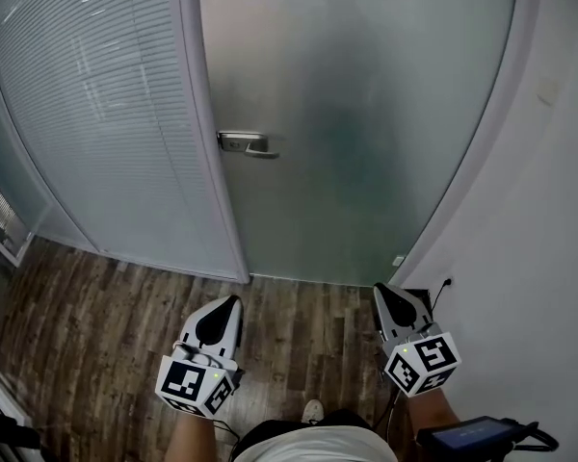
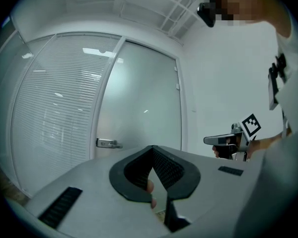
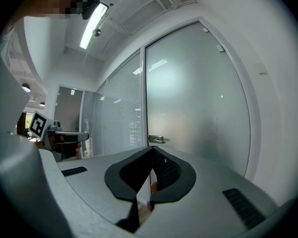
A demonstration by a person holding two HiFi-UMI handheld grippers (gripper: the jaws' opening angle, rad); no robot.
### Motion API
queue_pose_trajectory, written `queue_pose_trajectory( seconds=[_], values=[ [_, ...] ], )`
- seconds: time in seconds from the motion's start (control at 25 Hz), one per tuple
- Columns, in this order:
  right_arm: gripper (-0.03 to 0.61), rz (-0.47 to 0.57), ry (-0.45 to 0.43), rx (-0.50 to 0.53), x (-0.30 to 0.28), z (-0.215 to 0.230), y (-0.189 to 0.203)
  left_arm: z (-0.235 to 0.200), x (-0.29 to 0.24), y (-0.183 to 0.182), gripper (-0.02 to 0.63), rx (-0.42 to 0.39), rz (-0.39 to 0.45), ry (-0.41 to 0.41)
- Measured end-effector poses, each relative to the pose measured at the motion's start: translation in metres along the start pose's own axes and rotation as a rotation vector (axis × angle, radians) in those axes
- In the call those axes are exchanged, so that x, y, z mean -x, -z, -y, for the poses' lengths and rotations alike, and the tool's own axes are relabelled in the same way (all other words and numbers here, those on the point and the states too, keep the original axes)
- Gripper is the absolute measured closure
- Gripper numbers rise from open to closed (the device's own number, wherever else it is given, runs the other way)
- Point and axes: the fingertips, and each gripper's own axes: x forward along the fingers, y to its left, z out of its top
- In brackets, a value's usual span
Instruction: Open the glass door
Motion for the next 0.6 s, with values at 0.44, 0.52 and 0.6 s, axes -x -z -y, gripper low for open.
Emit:
queue_pose_trajectory(
  seconds=[0.44, 0.52, 0.6],
  values=[
    [0.577, 0.004, -0.071, 0.005, -0.076, 0.047, -0.012, -0.027, -0.073, -0.006, 0.615, -0.010, -0.022, -0.058],
    [0.577, 0.001, -0.071, 0.003, -0.090, 0.053, -0.012, -0.036, -0.085, -0.005, 0.615, -0.007, -0.026, -0.060],
    [0.577, -0.001, -0.066, -0.006, -0.107, 0.059, -0.010, -0.049, -0.098, -0.004, 0.615, -0.006, -0.029, -0.058]
  ],
)
